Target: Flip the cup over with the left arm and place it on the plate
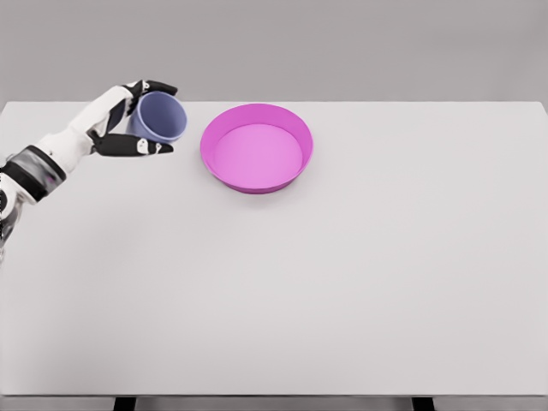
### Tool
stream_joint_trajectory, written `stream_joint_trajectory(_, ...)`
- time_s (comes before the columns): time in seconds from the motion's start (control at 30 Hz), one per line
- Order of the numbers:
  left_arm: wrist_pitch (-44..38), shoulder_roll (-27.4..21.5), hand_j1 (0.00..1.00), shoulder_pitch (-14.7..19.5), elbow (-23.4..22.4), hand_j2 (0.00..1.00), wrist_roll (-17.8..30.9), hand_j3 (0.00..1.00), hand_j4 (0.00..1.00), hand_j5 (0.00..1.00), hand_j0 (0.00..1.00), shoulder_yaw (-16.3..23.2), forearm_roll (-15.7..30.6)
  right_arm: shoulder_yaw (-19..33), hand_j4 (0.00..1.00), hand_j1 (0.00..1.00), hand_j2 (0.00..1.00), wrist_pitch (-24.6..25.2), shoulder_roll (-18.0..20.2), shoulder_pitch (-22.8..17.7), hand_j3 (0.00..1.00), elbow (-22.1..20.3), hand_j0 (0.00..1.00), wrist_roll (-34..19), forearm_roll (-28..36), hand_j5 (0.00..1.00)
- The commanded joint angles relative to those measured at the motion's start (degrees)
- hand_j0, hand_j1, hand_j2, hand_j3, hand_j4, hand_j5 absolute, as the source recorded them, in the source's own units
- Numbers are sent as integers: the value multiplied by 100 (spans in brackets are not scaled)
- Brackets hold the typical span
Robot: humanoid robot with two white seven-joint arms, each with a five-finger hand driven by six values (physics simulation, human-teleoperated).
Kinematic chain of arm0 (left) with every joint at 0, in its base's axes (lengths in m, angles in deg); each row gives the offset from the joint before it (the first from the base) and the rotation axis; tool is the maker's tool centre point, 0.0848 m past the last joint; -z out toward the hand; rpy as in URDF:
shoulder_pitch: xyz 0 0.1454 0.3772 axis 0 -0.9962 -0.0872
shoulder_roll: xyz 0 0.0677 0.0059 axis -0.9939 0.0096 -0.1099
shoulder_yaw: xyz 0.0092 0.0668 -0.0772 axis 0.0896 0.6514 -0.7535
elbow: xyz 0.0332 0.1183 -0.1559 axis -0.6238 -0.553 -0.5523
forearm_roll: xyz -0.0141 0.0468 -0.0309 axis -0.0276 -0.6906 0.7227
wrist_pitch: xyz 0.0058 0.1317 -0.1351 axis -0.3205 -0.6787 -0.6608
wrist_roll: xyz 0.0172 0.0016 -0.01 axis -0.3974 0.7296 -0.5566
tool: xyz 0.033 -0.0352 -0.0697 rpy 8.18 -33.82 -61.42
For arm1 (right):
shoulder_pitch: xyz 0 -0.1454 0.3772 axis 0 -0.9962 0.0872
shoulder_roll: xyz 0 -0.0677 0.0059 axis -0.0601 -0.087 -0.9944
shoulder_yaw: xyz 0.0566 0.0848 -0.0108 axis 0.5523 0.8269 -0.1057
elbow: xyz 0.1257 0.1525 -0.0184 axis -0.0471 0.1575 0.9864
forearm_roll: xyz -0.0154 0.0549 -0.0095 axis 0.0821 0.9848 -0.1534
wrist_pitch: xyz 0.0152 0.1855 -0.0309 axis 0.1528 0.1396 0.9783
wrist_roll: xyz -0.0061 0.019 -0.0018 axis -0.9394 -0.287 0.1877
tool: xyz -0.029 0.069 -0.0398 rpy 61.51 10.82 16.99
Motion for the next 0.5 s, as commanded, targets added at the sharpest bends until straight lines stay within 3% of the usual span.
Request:
stream_joint_trajectory(0.0,15,149,75,0,-1,75,-2,75,75,75,75,-64,24,-1,100,100,100,0,0,0,100,0,100,-1,0,100)
stream_joint_trajectory(0.47,24,940,76,-114,-9,76,-2,76,76,76,76,-257,42,-1,100,100,100,0,0,0,100,0,100,-1,0,100)
